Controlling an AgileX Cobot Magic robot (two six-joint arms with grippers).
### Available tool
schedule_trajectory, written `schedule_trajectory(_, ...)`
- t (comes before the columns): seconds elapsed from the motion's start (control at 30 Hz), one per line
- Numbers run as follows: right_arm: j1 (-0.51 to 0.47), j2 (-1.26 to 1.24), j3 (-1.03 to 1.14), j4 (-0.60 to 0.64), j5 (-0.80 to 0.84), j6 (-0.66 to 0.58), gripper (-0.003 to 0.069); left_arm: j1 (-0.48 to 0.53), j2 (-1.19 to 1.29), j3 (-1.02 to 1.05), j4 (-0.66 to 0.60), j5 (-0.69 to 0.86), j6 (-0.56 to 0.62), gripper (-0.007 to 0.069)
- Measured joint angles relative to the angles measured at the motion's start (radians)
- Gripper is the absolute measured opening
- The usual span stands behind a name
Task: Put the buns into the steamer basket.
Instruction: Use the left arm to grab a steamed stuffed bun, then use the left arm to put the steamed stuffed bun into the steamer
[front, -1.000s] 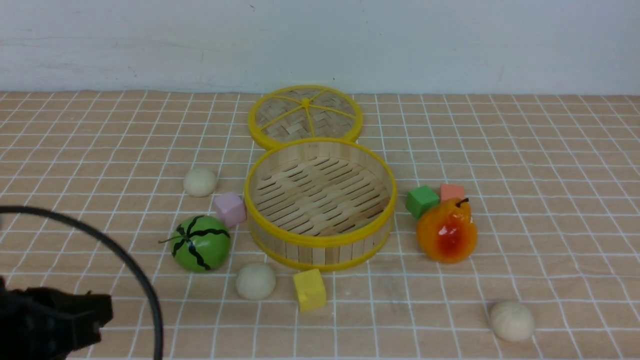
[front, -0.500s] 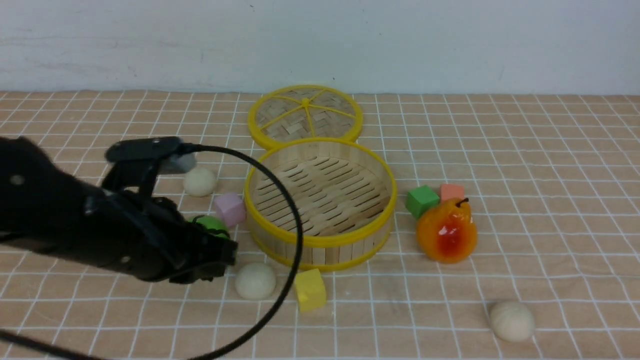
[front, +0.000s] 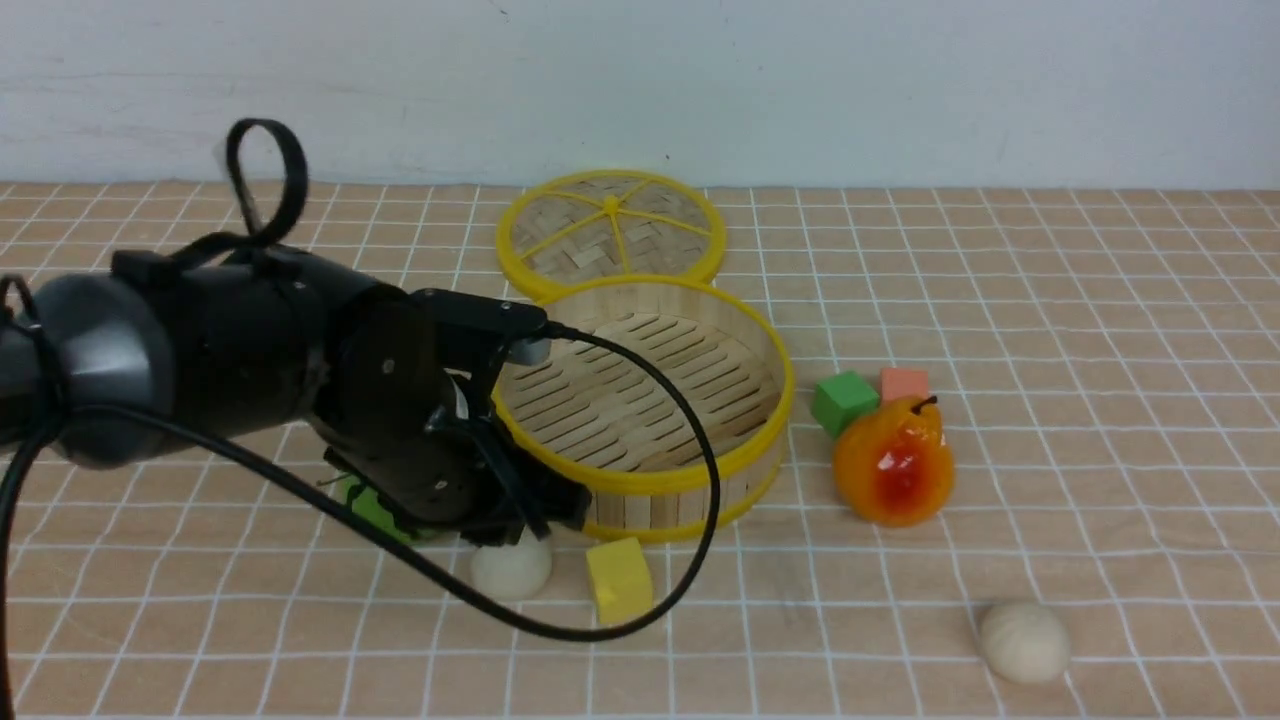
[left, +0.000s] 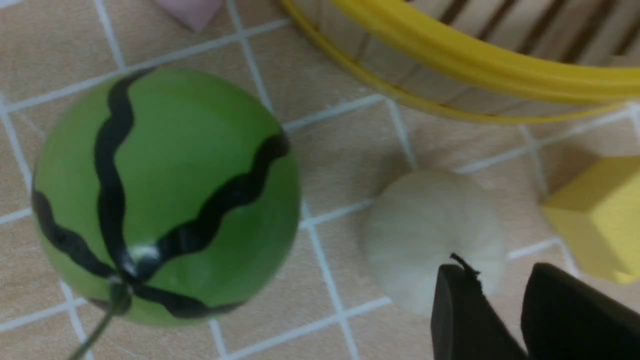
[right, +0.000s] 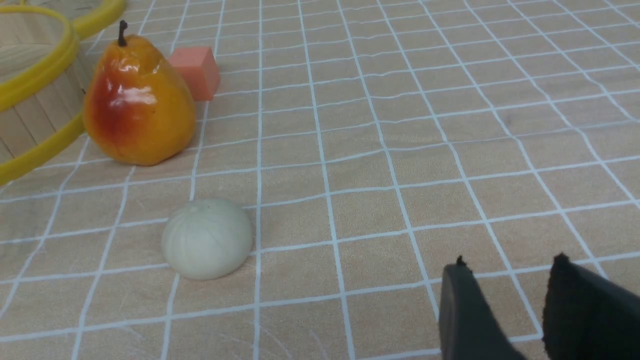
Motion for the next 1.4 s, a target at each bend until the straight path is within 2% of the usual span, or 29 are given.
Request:
schedule_trajectory(0.53,0.000,0.000,0.000,0.000,0.000,0.000,0.0241,0.000,0.107,-0.007,0.021,-0.068,-0.014,0.0214)
schedule_trajectory(0.67,0.000,0.000,0.000,0.000,0.000,0.000,0.0241,0.000,0.110,-0.011,0.021,-0.061,-0.015,0.0179)
schedule_trajectory(0.77,0.000,0.000,0.000,0.000,0.000,0.000,0.0241,0.000,0.110,-0.036,0.021,-0.026,-0.017,0.0039)
schedule_trajectory(0.83,0.000,0.000,0.000,0.000,0.000,0.000,0.0241,0.000,0.110,-0.063,0.021,0.007,-0.016,-0.0007)
schedule_trajectory(1.03,0.000,0.000,0.000,0.000,0.000,0.000,0.0241,0.000,0.078,-0.175,0.021,0.135,-0.014,-0.0013)
schedule_trajectory(1.17,0.000,0.000,0.000,0.000,0.000,0.000,0.0241,0.000,0.048,-0.255,0.021,0.163,-0.014,-0.0013)
schedule_trajectory(1.27,0.000,0.000,0.000,0.000,0.000,0.000,0.0241,0.000,0.048,-0.311,0.019,0.137,-0.014,-0.0013)
schedule_trajectory(1.4,0.000,0.000,0.000,0.000,0.000,0.000,0.0241,0.000,0.085,-0.320,-0.005,0.015,-0.014,-0.0013)
